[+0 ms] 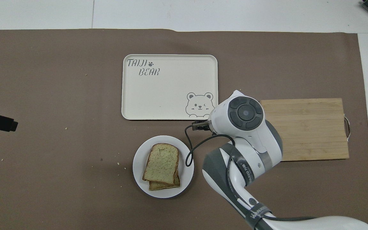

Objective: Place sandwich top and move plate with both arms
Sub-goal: 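Withdraw the right gripper while the left gripper reaches toward the plate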

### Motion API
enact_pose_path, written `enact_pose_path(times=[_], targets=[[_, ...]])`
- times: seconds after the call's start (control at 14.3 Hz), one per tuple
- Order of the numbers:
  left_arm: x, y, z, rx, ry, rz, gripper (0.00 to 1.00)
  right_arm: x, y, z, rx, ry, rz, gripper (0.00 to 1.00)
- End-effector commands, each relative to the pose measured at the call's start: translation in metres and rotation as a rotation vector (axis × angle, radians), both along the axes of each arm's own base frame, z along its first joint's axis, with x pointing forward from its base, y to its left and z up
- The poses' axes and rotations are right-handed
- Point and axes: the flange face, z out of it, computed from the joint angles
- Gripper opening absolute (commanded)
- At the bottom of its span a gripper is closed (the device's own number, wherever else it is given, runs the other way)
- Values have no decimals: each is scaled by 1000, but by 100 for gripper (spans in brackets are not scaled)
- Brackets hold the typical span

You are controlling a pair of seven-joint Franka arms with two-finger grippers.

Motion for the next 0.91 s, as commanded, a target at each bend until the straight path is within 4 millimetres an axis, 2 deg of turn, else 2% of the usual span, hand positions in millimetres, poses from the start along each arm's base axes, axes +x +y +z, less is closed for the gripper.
enact_pose_path(times=[0.0, 0.21, 0.49, 0.84], targets=[[-9, -6, 1, 11, -1, -12, 100, 19, -33, 16, -37, -37, -17, 100], [-9, -11, 2, 12, -3, -21, 100, 41, -64, 36, -33, -74, -66, 100], [-11, -33, 1, 14, -5, -63, 100, 61, -104, 70, -33, -97, -139, 100], [-9, -34, 1, -73, -12, -64, 100, 56, -129, 112, -49, -123, -186, 100]])
